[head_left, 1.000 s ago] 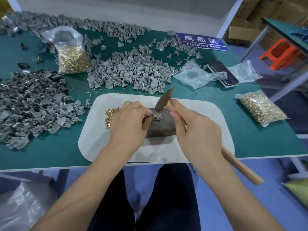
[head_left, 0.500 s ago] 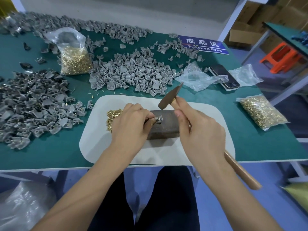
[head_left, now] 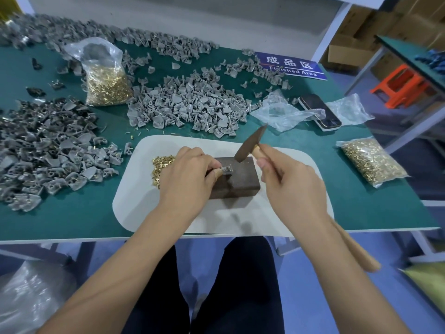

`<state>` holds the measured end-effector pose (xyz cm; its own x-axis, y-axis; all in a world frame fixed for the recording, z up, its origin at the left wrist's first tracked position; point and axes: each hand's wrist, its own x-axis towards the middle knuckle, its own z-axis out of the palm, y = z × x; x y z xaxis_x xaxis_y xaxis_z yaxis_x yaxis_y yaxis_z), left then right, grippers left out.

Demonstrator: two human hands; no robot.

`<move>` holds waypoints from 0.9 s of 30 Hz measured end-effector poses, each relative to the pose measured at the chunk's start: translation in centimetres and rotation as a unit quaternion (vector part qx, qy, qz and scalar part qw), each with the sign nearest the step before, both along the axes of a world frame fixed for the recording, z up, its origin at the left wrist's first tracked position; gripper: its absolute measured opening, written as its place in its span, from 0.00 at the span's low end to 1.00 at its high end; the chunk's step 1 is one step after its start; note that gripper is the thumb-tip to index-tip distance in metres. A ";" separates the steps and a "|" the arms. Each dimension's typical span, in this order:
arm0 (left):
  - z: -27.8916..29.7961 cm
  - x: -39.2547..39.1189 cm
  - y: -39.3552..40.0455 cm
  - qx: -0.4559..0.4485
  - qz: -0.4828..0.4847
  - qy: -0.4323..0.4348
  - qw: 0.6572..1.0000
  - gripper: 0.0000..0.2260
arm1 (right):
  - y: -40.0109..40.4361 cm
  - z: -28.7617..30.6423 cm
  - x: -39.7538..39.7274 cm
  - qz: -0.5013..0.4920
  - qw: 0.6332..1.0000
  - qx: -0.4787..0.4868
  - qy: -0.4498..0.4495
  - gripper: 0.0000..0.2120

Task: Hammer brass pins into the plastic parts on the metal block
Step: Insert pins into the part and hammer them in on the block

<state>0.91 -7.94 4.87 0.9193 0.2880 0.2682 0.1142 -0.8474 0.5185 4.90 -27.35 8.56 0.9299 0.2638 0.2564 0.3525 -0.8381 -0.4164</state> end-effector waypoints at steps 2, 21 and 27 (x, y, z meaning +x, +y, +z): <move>0.0 0.0 0.0 -0.007 0.003 -0.003 1.000 0.04 | -0.4 -1.3 1.0 -0.031 0.992 0.112 0.039 0.14; -1.1 -3.9 1.5 -0.051 0.003 -0.107 0.993 0.06 | 6.4 -2.7 -1.2 0.153 0.973 0.174 -0.016 0.05; -2.0 -5.8 6.0 -0.035 0.057 -0.112 0.991 0.08 | 12.0 -2.6 -1.7 0.204 0.972 0.112 0.013 0.04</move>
<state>-4.86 -1.96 2.83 0.7990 0.4117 0.4382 0.0821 -0.7966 0.5989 3.19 -15.38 5.93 0.7663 0.5527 0.3275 0.6236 -0.5174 -0.5860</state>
